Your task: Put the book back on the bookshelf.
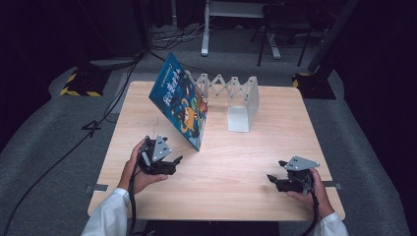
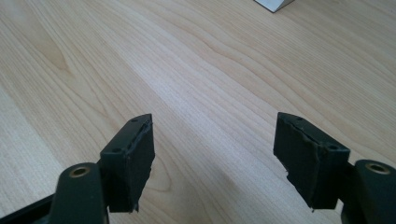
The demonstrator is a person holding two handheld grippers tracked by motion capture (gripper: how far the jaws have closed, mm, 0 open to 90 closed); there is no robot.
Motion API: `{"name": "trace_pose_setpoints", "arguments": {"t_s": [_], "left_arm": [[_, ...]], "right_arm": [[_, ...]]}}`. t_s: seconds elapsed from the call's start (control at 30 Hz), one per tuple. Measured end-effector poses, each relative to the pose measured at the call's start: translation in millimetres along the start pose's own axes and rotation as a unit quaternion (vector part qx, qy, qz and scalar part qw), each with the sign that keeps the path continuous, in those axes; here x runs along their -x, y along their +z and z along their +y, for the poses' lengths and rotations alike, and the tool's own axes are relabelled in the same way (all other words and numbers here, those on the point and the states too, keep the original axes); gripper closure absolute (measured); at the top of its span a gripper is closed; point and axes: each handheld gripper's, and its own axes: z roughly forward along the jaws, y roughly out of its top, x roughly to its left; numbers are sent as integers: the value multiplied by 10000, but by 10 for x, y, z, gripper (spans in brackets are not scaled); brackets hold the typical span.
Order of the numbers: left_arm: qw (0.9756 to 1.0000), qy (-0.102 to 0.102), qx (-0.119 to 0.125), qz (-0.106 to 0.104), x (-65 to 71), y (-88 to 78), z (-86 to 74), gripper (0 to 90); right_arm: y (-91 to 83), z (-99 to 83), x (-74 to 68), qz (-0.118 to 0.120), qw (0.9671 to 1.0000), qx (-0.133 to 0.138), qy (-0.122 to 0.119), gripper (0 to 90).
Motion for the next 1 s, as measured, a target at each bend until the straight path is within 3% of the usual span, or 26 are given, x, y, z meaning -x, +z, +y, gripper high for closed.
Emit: {"name": "trace_pose_setpoints", "arguments": {"t_s": [0.23, 0.47, 0.67, 0.83, 1.0], "left_arm": [[9996, 146, -233, -113, 81, -2, -122, 167], [9981, 333, -522, 44, 142, -54, -287, 167], [9979, 265, -595, 34, 137, -101, -444, 171], [9979, 41, -634, 84, 108, -165, -610, 177], [9969, -21, -769, 133, 92, -226, -751, 169]], "right_arm": [[-4, 30, -32, -37, 10000, -32, -57, 276], [-96, -27, -75, -131, 9992, -226, -288, 256], [-148, -123, -62, -200, 9992, -250, -228, 256], [-175, -249, -48, -287, 9990, -282, -209, 256], [-196, -353, -17, -340, 9988, -328, -155, 256]]}}
